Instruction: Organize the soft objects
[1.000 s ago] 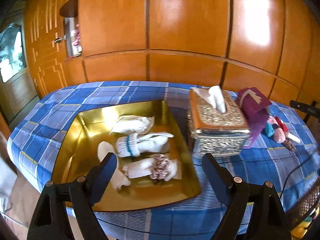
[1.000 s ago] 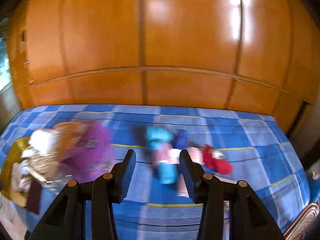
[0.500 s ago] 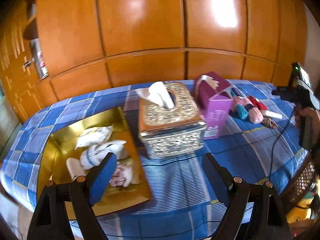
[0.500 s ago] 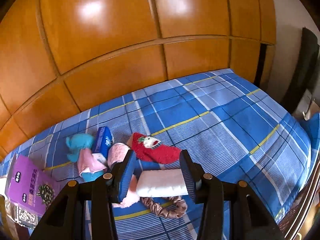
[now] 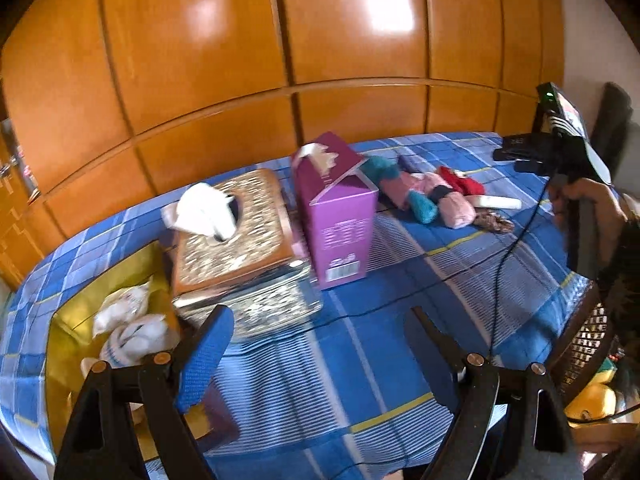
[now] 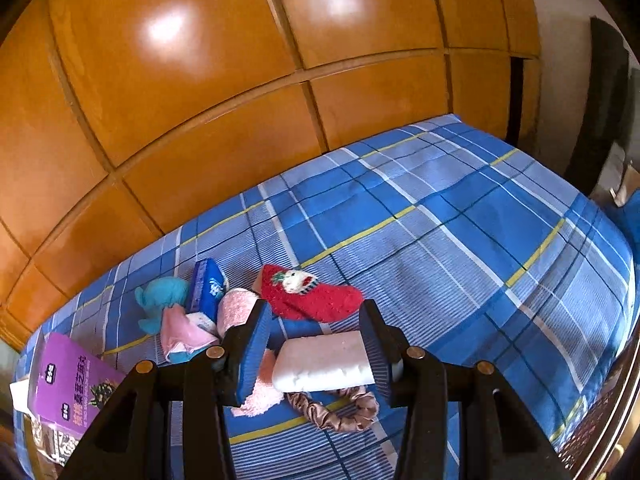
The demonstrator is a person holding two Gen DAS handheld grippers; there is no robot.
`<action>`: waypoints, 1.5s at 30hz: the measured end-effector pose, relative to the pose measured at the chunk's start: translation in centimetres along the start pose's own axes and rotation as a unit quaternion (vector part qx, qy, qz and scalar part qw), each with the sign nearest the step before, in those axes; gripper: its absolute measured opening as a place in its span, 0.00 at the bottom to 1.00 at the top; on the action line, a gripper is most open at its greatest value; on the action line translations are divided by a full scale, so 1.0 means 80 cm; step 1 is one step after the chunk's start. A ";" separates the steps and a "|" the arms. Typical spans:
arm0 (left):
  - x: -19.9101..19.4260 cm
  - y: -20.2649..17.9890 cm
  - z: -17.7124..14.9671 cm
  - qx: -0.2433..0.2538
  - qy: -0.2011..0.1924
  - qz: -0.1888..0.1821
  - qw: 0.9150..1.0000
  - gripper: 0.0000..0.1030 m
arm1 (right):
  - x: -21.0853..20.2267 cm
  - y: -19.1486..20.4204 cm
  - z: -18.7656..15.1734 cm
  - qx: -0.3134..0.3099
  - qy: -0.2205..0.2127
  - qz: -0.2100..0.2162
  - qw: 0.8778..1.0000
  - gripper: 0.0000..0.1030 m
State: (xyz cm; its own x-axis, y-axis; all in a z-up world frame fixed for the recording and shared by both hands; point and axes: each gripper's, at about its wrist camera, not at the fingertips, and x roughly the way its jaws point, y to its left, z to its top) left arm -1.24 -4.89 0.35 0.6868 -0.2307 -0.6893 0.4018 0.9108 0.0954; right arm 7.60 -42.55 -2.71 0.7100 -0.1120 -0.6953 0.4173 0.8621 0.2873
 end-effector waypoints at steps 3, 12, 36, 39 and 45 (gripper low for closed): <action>0.004 -0.022 0.011 0.024 -0.003 -0.017 1.000 0.85 | 0.003 -0.012 0.000 0.022 0.008 -0.015 1.000 0.44; 0.029 -0.081 0.058 0.064 -0.002 -0.068 0.996 0.84 | 0.005 -0.054 0.000 0.111 0.020 -0.006 0.994 0.44; 0.267 -0.106 0.190 -0.125 0.079 -0.018 0.989 0.70 | 0.010 -0.036 -0.001 0.098 0.041 0.079 0.991 0.44; 0.291 -0.093 0.198 -0.154 0.085 -0.002 0.984 0.70 | 0.010 -0.033 -0.001 0.092 0.043 0.083 0.991 0.44; 0.351 -0.085 0.204 -0.170 0.120 0.008 0.978 0.70 | 0.013 -0.031 -0.003 0.091 0.050 0.087 0.991 0.44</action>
State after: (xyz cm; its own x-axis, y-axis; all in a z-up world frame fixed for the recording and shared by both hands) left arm 25.20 -23.14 -7.97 0.5129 -0.1665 -0.8421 0.1401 0.9841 -0.1093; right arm 7.17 -44.67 -4.33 0.7248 0.0879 -0.6833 0.3954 0.7592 0.5170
